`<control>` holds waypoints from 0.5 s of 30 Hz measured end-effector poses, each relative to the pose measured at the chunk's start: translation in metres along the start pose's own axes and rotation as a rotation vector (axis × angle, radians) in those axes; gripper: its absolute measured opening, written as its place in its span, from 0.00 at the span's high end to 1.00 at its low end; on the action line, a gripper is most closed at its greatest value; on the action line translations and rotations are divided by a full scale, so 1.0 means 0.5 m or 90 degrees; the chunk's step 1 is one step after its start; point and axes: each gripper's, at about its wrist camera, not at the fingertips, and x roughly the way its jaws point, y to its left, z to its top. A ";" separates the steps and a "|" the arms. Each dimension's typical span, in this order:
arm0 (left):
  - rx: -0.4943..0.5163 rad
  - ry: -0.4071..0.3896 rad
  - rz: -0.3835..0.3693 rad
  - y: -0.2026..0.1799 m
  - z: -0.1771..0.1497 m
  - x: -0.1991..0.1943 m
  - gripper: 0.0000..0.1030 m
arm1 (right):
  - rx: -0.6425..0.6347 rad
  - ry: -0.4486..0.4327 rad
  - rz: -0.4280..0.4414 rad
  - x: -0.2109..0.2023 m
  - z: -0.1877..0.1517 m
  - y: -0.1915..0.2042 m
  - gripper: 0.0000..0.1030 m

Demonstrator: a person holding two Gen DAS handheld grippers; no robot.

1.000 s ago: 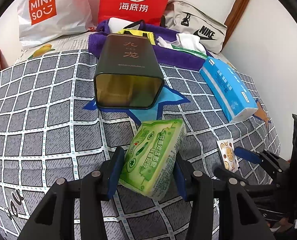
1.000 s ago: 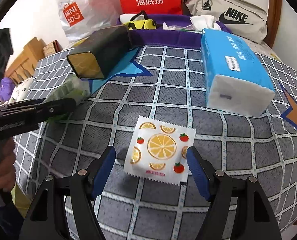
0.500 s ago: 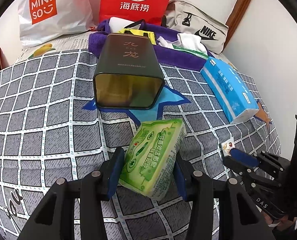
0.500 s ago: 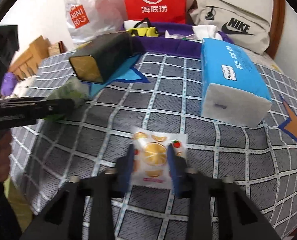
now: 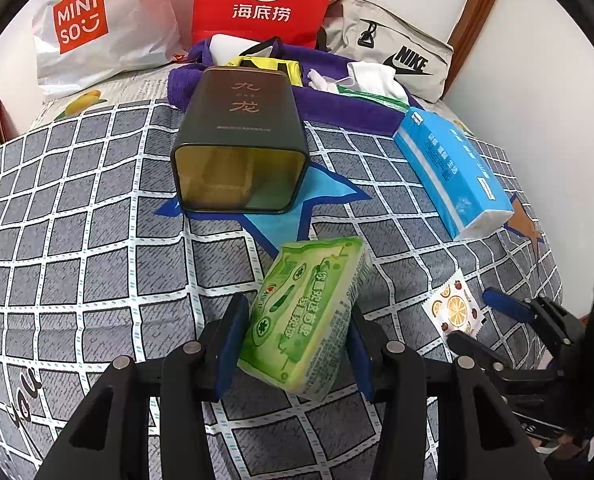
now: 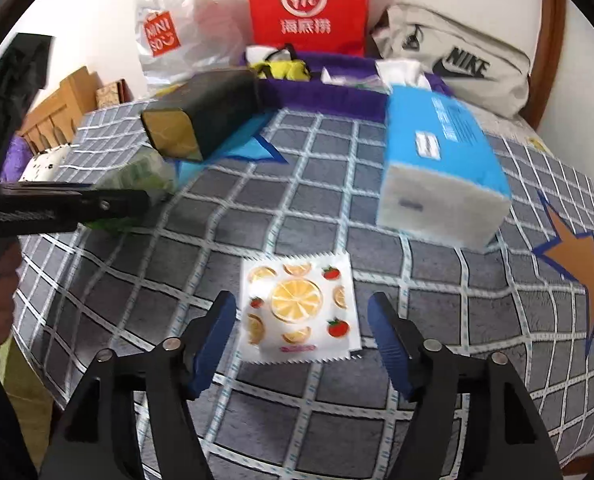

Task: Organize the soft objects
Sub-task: 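Grasp the orange-print wet wipe packet with the right tool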

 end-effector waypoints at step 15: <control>-0.003 0.005 -0.005 0.003 0.000 0.002 0.57 | -0.031 -0.014 0.009 0.024 -0.009 0.020 0.45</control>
